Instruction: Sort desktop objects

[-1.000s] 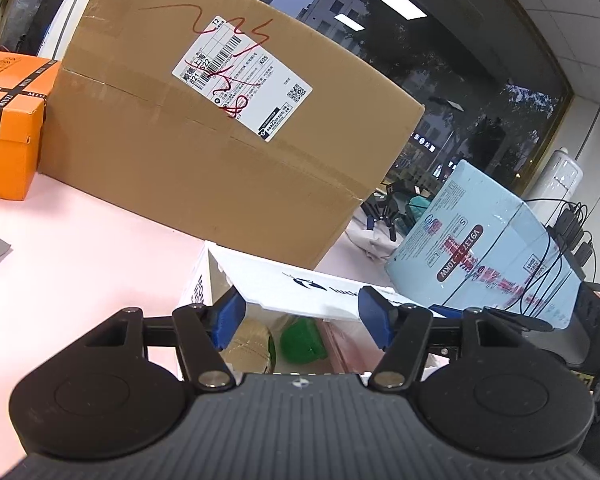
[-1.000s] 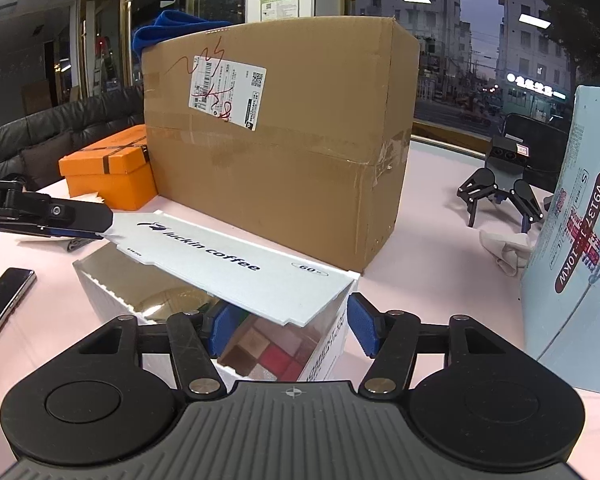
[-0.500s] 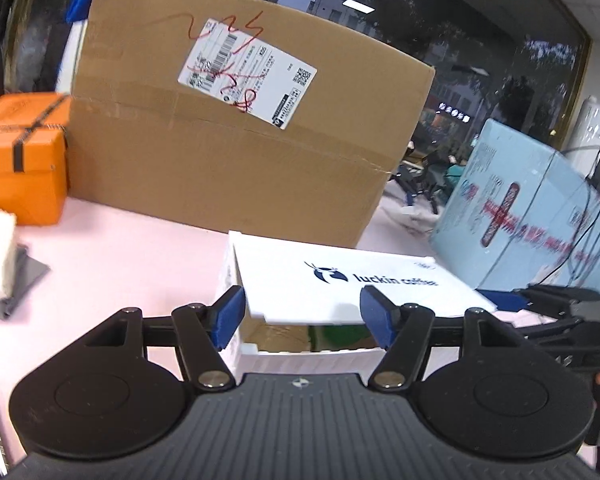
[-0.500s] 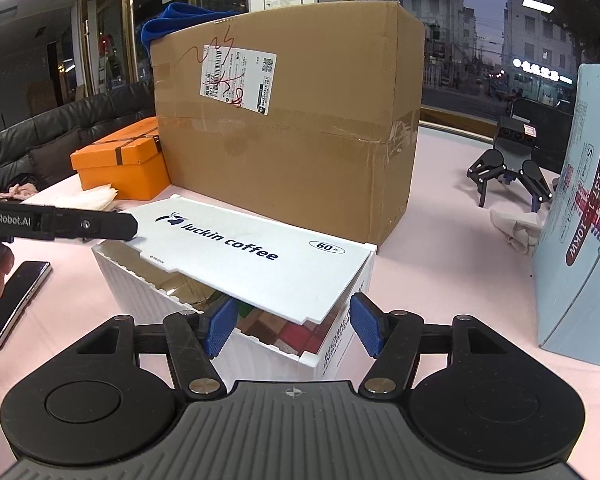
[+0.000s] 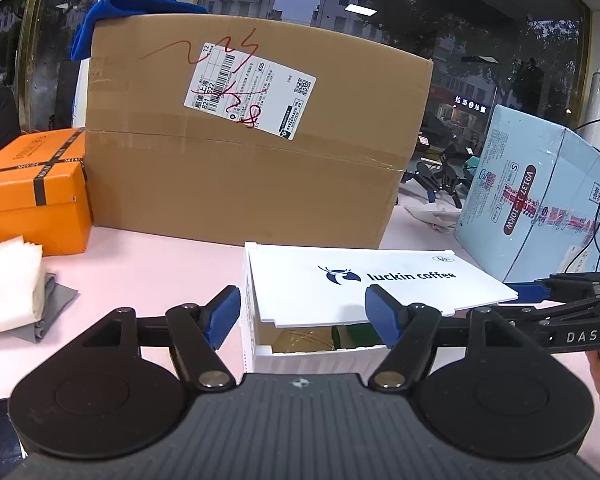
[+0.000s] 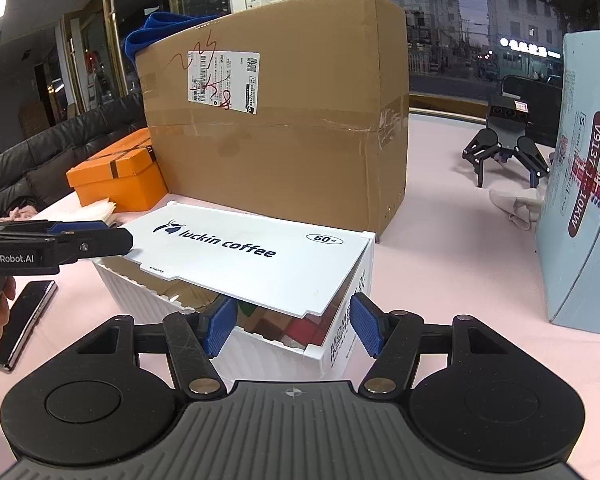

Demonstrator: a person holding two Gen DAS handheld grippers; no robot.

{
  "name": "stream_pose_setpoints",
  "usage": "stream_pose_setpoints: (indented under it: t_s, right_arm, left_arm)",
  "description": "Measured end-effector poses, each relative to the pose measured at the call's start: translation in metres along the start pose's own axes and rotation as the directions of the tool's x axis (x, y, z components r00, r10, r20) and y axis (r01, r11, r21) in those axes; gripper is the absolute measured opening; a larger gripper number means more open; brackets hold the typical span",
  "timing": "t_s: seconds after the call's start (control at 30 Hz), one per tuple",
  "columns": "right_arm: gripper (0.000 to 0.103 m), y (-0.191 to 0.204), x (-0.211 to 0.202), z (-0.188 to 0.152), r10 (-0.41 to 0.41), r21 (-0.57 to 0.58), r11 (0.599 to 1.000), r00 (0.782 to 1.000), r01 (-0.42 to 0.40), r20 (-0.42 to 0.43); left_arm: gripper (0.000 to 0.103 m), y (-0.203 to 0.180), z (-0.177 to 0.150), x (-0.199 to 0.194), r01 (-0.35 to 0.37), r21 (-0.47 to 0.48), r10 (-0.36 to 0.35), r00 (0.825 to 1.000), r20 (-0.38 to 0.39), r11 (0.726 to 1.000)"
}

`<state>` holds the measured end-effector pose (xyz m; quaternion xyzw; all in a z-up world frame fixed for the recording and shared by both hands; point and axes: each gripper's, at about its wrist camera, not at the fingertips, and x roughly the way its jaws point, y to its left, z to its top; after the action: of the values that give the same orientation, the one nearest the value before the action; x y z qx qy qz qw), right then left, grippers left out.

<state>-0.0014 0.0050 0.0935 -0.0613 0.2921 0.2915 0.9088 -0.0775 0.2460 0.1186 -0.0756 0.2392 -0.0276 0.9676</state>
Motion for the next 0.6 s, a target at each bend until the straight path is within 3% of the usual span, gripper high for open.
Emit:
stream_pose_setpoints:
  t_s: [0.47, 0.6]
  right_arm:
    - [0.062, 0.001, -0.005, -0.007, 0.028, 0.013, 1.0, 1.0, -0.027, -0.011]
    - [0.062, -0.001, -0.004, -0.01, 0.027, 0.026, 0.999, 1.0, -0.027, -0.016]
  left_arm:
    - [0.066, -0.003, -0.011, 0.008, 0.01, 0.006, -0.01, 0.999, -0.046, 1.0]
    - [0.071, -0.005, -0.014, 0.007, 0.009, 0.008, -0.009, 0.999, -0.047, 1.0]
